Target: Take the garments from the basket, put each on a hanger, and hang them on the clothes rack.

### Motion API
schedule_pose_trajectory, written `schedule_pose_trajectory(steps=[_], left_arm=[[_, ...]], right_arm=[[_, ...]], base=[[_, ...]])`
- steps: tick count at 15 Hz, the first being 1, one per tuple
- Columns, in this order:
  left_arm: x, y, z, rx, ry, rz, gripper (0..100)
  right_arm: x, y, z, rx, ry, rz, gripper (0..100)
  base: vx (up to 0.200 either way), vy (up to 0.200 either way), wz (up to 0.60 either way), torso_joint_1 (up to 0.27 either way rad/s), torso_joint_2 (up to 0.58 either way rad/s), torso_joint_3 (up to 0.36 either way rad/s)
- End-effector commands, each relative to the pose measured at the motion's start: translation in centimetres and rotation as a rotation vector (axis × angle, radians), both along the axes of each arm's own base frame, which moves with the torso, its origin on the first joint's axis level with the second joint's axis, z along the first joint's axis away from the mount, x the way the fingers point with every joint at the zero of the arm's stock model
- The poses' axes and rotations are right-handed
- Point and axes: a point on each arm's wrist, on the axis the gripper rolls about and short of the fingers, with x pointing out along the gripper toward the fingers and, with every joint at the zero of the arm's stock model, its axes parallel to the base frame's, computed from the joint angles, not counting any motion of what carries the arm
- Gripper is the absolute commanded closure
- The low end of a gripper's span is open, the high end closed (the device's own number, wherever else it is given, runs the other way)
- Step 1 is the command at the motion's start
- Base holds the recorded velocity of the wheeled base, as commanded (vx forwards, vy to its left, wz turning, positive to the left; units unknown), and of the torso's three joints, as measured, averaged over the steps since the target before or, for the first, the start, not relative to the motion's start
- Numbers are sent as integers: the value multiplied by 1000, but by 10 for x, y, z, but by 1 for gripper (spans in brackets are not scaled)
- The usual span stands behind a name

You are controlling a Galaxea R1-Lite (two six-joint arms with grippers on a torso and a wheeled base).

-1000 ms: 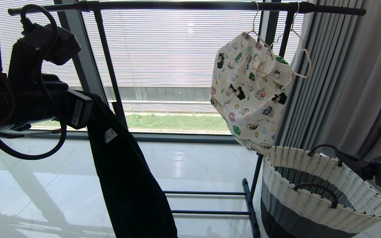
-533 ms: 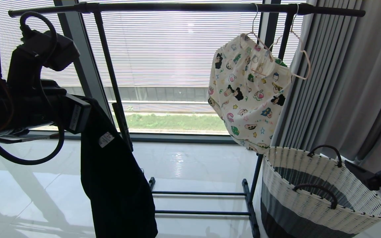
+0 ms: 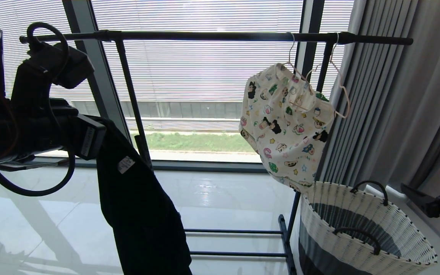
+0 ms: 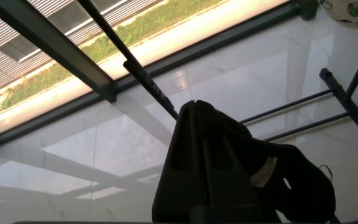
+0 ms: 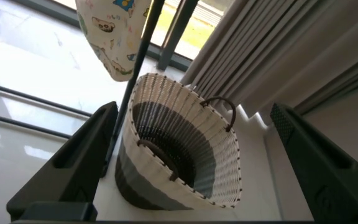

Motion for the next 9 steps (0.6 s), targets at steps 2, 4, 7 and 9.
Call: schedule_pose_trajectory(steps=[2, 4, 7, 9], left_arm=[[-8, 3, -3, 3, 3, 0, 100], [-9, 3, -3, 2, 0, 5, 100], [-11, 10, -8, 4, 15, 41, 100], [-19, 16, -16, 14, 31, 69, 100]], right_arm=[[1, 0, 0, -1, 3, -3, 0], [1, 0, 0, 4, 4, -3, 0], [2, 0, -2, 25, 16, -4, 0], [6, 2, -5, 63, 40, -13, 0]], base=[[0, 0, 0, 195, -471, -286], [0, 0, 0, 210, -481, -281], [0, 0, 0, 216, -486, -281], [0, 0, 0, 215, -513, -276]])
